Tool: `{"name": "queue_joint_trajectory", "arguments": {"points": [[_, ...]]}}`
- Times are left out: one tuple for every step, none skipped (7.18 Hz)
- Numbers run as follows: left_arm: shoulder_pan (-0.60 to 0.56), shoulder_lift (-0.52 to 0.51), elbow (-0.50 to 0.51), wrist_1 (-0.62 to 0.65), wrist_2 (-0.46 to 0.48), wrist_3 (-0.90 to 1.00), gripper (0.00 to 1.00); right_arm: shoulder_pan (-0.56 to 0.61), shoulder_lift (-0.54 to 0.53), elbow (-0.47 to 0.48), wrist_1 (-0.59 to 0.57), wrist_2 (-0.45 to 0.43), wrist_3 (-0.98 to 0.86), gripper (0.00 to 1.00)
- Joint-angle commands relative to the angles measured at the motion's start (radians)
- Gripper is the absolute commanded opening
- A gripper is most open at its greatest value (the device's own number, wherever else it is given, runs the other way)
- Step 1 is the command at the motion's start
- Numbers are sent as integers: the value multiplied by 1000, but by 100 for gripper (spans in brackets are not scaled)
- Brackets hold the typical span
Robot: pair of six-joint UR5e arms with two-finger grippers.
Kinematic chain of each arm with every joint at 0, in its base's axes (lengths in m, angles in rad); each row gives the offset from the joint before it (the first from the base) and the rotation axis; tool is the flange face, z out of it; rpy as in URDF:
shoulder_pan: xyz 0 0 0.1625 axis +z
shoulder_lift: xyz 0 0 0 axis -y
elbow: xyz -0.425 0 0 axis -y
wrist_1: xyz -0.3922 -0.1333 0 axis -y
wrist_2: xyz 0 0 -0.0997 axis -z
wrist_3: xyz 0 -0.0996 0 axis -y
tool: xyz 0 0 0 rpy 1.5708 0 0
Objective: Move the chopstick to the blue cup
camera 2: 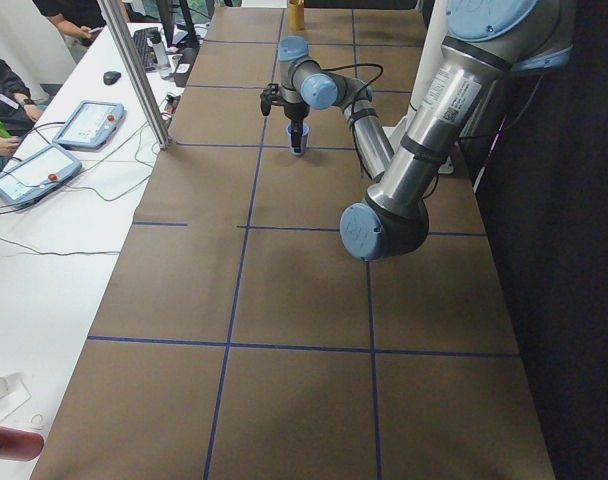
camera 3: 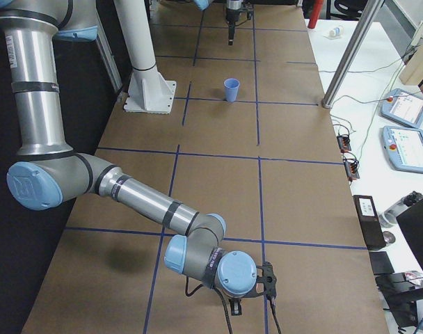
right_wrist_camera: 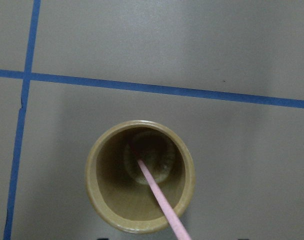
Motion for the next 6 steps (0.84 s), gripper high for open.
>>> {"name": "queue_joint_trajectory", "arguments": {"points": [[-1, 0, -7, 0, -1, -1, 100, 0, -2, 1, -4, 3, 1, 79], [-1, 0, -7, 0, -1, -1, 100, 0, -5, 1, -3, 4, 1, 78], [-1, 0, -9, 0, -3, -1, 100, 2, -12, 1, -1, 4, 1, 78], [-1, 0, -13, 0, -1, -1, 100, 2, -32, 21, -1, 4, 1, 73], [-1, 0, -15, 0, -1, -1, 100, 2, -43, 39, -3, 4, 3, 52], [-1, 0, -15, 0, -3, 0, 100, 2, -48, 47, -1, 4, 3, 30]]}}
